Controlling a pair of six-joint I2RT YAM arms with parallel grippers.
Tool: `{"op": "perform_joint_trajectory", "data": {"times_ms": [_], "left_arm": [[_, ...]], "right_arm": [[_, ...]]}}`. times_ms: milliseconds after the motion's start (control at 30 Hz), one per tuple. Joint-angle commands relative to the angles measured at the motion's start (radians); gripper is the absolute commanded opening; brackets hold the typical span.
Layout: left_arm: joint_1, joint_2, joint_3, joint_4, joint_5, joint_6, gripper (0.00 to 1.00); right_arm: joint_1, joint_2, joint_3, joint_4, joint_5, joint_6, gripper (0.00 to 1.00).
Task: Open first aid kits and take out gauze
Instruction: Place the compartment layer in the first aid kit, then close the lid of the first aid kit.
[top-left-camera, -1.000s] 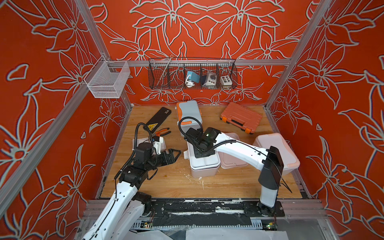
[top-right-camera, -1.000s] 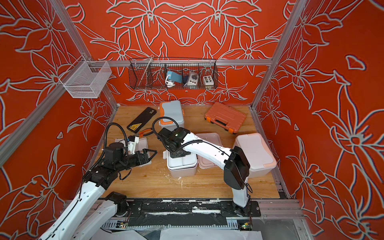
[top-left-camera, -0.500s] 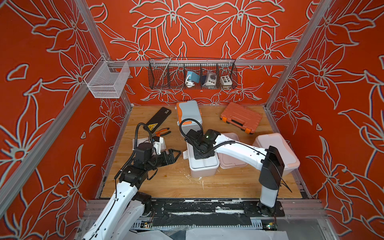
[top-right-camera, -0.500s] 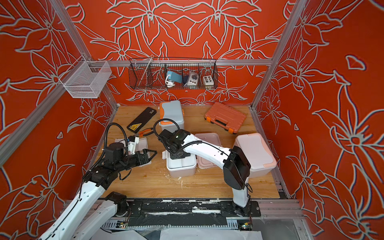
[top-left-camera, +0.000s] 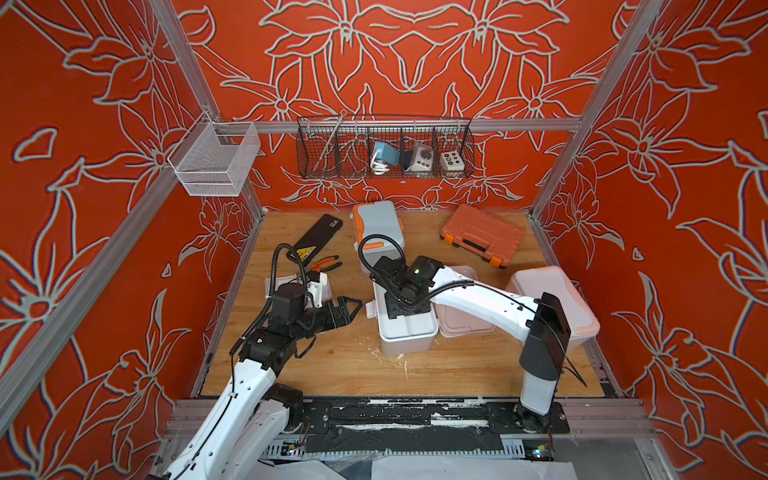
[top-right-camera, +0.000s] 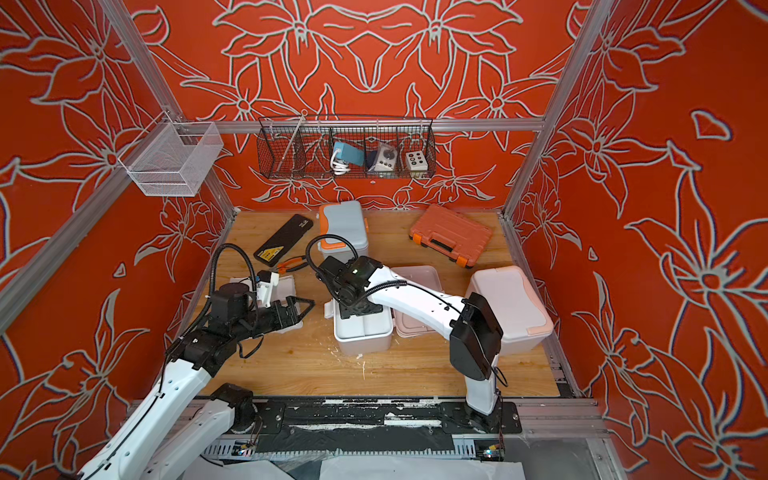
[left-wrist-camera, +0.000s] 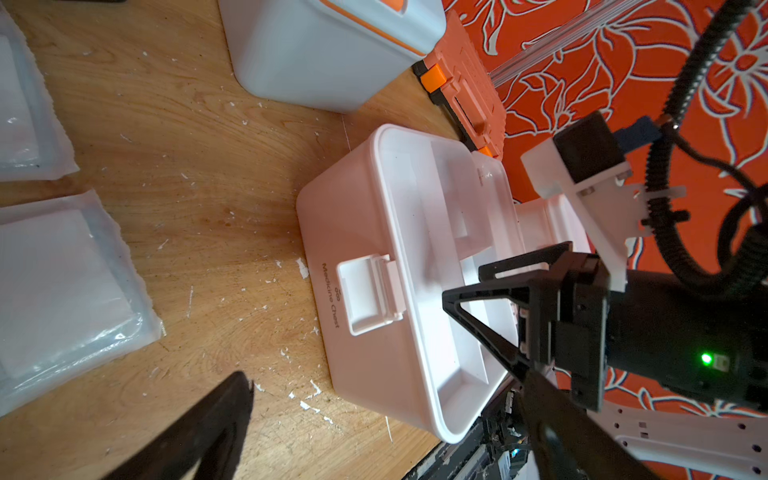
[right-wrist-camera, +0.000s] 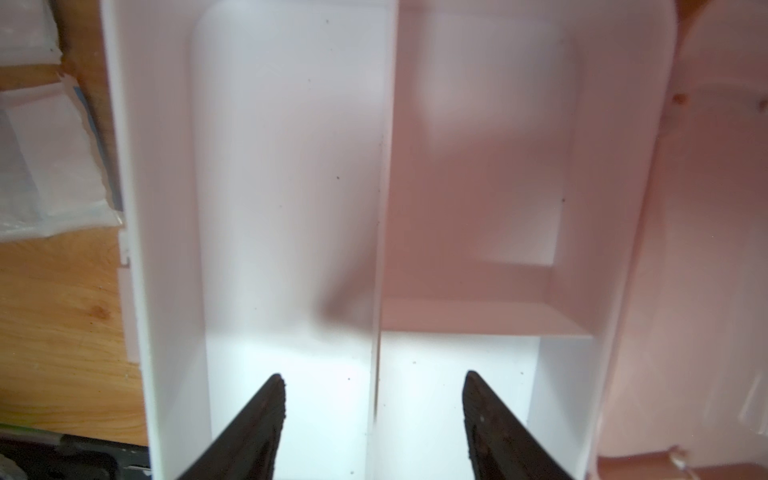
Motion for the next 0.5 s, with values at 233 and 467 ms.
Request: {"op": "perform_joint_trajectory", "data": {"times_ms": [233, 467], "left_arm": [[-0.007, 0.038, 0.042, 0.003, 0.014, -0.004, 0.98], [-0.021, 0.058, 0.046, 0.009, -0.002, -0.015, 0.98]], "right_arm": [[-0.038, -0.217, -0.049, 0.013, 0.059, -0.109, 0.91], [-0.114, -0.261, -0.125, 0.193, -0.126, -0.224, 0.74]]}}
